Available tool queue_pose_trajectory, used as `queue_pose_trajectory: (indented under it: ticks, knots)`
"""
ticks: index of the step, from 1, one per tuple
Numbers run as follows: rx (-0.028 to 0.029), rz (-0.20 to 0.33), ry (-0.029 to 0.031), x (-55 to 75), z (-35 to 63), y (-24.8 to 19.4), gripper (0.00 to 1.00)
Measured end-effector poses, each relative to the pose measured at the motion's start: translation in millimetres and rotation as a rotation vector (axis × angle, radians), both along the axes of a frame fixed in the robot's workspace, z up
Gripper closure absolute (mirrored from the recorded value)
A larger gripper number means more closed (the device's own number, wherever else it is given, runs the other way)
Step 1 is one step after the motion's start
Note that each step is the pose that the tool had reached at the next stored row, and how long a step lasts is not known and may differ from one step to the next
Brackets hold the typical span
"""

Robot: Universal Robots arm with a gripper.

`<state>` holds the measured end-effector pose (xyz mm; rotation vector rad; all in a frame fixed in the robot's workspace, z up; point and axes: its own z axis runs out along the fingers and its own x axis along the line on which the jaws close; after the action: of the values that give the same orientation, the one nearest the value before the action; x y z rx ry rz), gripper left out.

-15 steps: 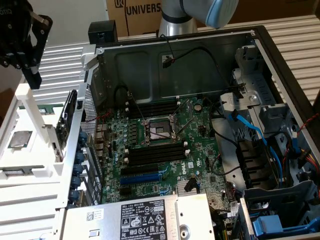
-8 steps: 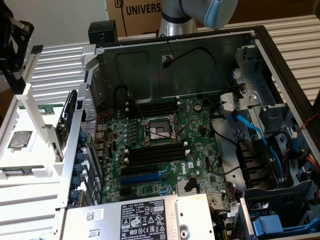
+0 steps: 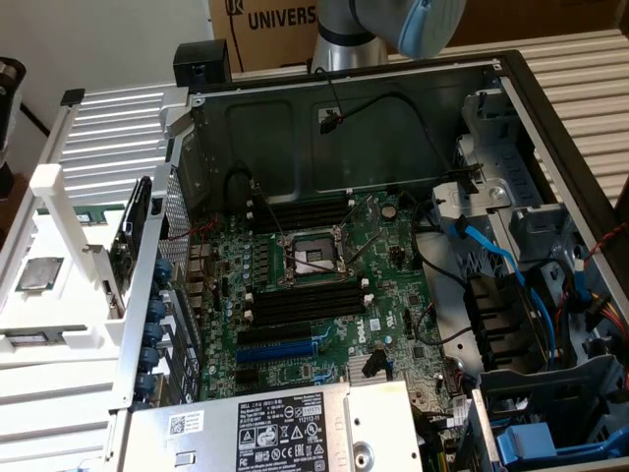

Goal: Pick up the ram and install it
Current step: 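Reach for the ram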

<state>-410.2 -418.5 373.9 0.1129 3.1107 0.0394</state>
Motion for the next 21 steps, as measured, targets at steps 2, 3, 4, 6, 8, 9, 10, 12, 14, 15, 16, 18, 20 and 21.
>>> queue_pose_trajectory:
  ticks: [2,3,4,6,8,9,10,12,14,15,16,18,20,21]
  knots:
    - [-0.0029,0.000,0.0000,-8.8,-0.3,2.9,0.90]
    - [-0.0047,0.000,0.0000,-12.5,-0.5,4.8,0.90]
    - [-0.0071,0.000,0.0001,-15.6,-0.6,7.0,0.90]
    - [-0.0143,0.000,0.0001,-18.9,-1.1,13.1,0.90]
    - [-0.0245,0.000,0.0001,-20.2,-1.7,19.9,0.90]
    - [-0.0384,0.000,0.0001,-23.1,-3.8,30.1,0.90]
    - [-0.0425,0.000,0.0002,-24.7,-4.7,33.5,0.90]
    - [-0.0502,0.000,0.0001,-30.5,-6.3,38.2,0.90]
    - [-0.0554,0.001,0.0001,-38.7,-8.1,40.4,0.90]
    - [-0.0580,0.001,0.0000,-41.8,-9.1,41.6,0.90]
    - [-0.0610,0.001,0.0001,-43.3,-10.0,43.4,0.90]
    - [-0.0670,0.001,0.0001,-43.7,-11.4,48.9,0.90]
    - [-0.0723,0.001,0.0002,-43.7,-11.8,54.6,0.90]
    - [-0.0737,0.001,0.0002,-43.7,-11.9,55.1,0.90]
